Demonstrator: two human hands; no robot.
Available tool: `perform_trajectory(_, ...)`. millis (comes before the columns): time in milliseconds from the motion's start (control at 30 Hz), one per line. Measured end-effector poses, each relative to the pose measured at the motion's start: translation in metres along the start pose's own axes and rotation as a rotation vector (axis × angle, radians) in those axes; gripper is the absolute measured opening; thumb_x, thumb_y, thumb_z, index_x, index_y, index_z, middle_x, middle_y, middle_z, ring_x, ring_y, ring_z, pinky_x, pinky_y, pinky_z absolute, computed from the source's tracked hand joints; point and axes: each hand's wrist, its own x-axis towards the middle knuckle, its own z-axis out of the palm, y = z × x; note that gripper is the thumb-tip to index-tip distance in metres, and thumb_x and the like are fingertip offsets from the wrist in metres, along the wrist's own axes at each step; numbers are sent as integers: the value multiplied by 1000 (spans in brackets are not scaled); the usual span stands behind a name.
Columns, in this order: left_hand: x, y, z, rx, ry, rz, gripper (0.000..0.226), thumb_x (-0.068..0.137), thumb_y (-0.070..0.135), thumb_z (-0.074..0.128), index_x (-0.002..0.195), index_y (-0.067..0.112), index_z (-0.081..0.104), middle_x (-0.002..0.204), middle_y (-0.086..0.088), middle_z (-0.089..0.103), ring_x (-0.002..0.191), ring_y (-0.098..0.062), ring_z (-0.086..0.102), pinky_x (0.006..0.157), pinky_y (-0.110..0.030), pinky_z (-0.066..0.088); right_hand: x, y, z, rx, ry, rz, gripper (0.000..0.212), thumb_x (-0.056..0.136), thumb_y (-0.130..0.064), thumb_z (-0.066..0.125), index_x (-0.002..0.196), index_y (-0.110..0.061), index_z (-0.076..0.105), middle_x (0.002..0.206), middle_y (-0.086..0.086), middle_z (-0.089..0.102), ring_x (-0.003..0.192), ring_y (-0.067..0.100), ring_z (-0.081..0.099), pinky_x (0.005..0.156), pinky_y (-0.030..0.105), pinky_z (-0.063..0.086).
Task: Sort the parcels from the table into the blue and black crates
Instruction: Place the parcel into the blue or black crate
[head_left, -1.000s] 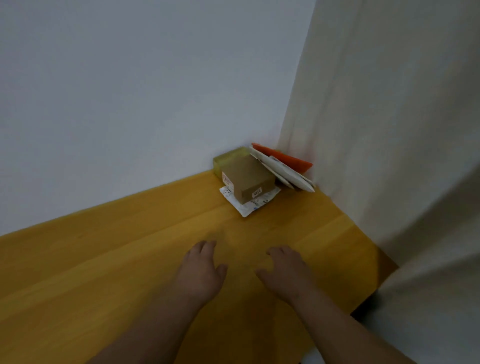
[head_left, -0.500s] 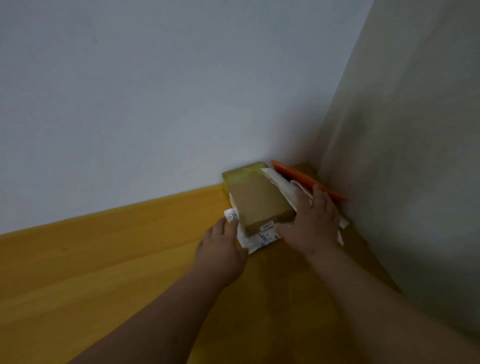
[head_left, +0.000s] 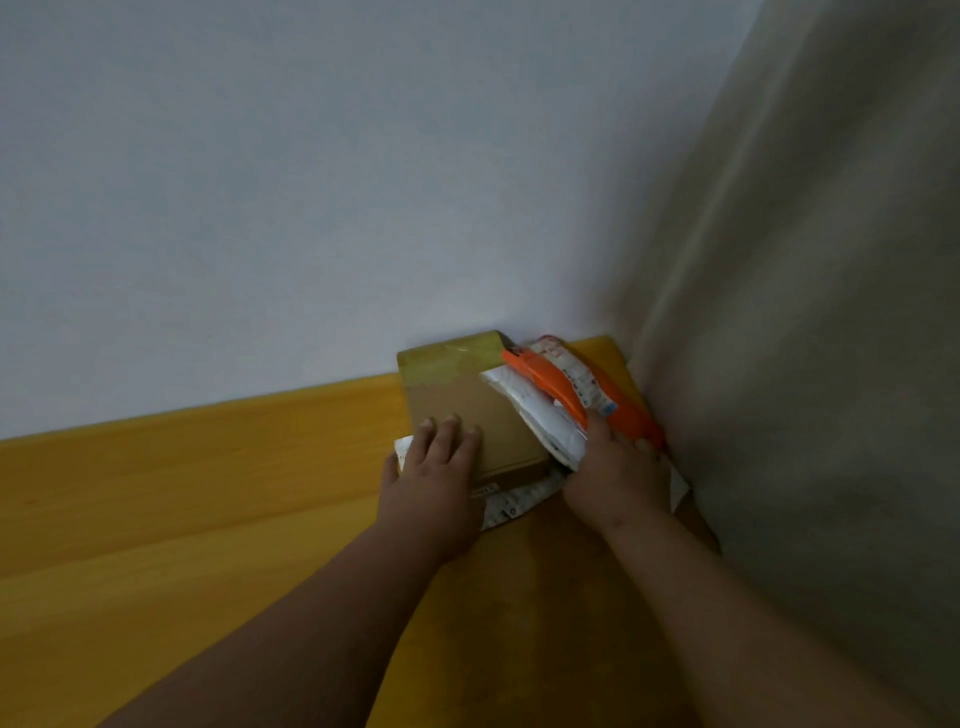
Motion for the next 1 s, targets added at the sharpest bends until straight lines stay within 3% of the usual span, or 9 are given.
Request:
perform_trajectory(300, -31, -30, 7, -51, 141, -65, 71, 92, 55, 49, 151, 38, 15, 161, 7, 11, 149, -23, 6, 118, -49, 21, -23, -28, 13, 70, -69, -101, 59, 88, -27, 59, 143, -25, 35, 130, 11, 55, 119, 34, 49, 96, 47, 47)
perform_trajectory(433, -68, -70, 10, -7, 117, -125, 80, 87, 64, 50, 152, 42, 9, 159, 2, 12, 145, -28, 9, 115, -47, 24, -54, -63, 30, 70, -134, -175, 52, 88, -24, 59, 137, -24, 41, 126, 10, 59, 116, 33, 55, 92, 45, 50)
perform_trajectory(600, -126, -133, 8, -31, 106, -210, 83, 82, 70, 51, 151, 42, 15, 156, -1, 16, 144, -28, 11, 114, -46, 26, -102, -124, 63, 59, -188, -246, 48, 88, -23, 57, 134, -24, 43, 123, 9, 61, 113, 32, 58, 91, 45, 52)
perform_trajectory(833, -223, -237, 11, -48, 111, -371, 85, 79, 82, 38, 151, 44, 13, 159, 3, 11, 147, -25, 5, 119, -50, 13, -187, -226, 113, 0, -260, -374, 53, 87, -30, 60, 135, -23, 39, 124, 10, 59, 114, 33, 56, 91, 44, 51)
perform_trajectory(1000, -284, -297, 13, -83, 100, -543, 78, 88, 69, 39, 153, 42, 5, 163, 7, 0, 149, -23, -2, 118, -52, 5, -247, -282, 147, -17, -373, -459, 85, 79, -41, 70, 148, -26, 24, 140, 9, 46, 126, 32, 45, 103, 45, 43)
